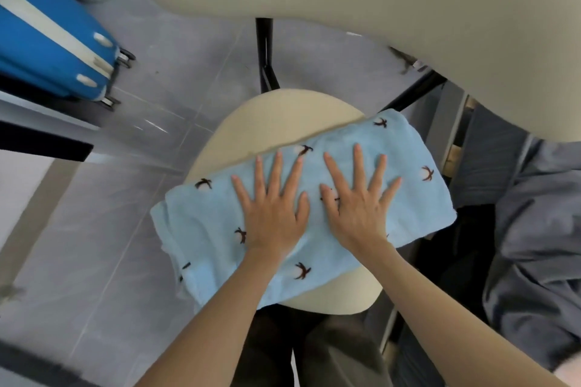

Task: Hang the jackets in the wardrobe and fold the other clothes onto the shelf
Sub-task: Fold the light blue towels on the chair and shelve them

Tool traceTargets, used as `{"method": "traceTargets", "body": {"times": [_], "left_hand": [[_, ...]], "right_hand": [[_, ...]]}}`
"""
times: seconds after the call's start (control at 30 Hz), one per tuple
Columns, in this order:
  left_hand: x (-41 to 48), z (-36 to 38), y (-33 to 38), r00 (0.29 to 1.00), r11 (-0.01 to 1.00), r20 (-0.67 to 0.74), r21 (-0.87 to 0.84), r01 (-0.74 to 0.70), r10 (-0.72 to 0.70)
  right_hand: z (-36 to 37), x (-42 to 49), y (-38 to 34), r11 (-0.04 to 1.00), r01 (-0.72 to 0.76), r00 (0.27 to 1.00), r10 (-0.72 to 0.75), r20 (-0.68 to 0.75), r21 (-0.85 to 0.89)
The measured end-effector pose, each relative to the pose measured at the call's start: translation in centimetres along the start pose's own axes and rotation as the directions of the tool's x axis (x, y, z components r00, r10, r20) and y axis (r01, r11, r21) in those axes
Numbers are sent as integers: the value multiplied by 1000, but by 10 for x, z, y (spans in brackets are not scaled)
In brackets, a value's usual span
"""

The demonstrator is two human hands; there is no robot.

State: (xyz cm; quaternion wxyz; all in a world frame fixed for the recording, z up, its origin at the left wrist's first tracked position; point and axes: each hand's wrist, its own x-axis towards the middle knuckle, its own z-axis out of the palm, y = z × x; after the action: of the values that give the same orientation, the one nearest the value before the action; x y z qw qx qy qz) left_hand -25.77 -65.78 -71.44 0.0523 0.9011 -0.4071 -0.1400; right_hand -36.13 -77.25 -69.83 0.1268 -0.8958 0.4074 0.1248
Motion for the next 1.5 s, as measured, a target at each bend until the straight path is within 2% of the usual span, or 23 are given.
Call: {"method": "traceTargets", "body": {"times": [0.1,0.23,0.33,0.4,0.47,0.53,0.67,0.83,1.0,1.1,1.17,1.27,1.33,1.4,1.5], "left_hand": [[6,14,-15,999,999,13,31,-42,42],[12,9,-13,997,999,74,38,-14,11],[10,-6,-19,993,998,112,37,-43,39],[5,-16,-32,996,999,83,32,-42,40],[-8,-21,-49,999,999,24,25,38,-38],[-20,-22,-66,992,992,-13,25,123,-123],[-28,-11,-91,978,975,-21,71,209,-208],[-20,12,-101,976,974,-19,70,217,-216],[-20,4,-98,975,975,10,48,219,-220],[-22,-5,-97,975,974,30,48,219,-221],[-23,-10,-97,973,973,53,54,222,-225],[-20,-12,-96,966,969,82,60,240,-244],[-18,-10,-96,964,967,94,76,244,-250],[-17,-6,-97,963,966,98,84,244,-252],[-15,-6,-96,961,965,102,88,248,-257]], "right_hand": [[17,9,6,1000,-1,998,1,62,-6],[7,17,4,1000,0,987,2,161,-9],[-14,13,-9,999,35,992,-35,118,3],[-22,7,-25,987,160,986,-158,61,-24],[-20,2,-47,956,286,957,-282,68,-61],[-10,2,-66,934,343,937,-333,105,-99],[15,8,-75,934,324,946,-317,67,-150],[40,16,-69,923,351,933,-360,-32,-159],[25,15,-68,922,363,931,-366,5,-136],[6,21,-53,871,462,886,-461,51,-165],[-7,28,-26,888,424,905,-421,56,-178],[-18,42,28,967,196,980,-187,67,-165],[-16,52,54,984,84,990,-65,125,-156],[-9,60,66,988,44,983,-16,183,-150],[-3,66,68,991,47,974,-18,226,-125]]}}
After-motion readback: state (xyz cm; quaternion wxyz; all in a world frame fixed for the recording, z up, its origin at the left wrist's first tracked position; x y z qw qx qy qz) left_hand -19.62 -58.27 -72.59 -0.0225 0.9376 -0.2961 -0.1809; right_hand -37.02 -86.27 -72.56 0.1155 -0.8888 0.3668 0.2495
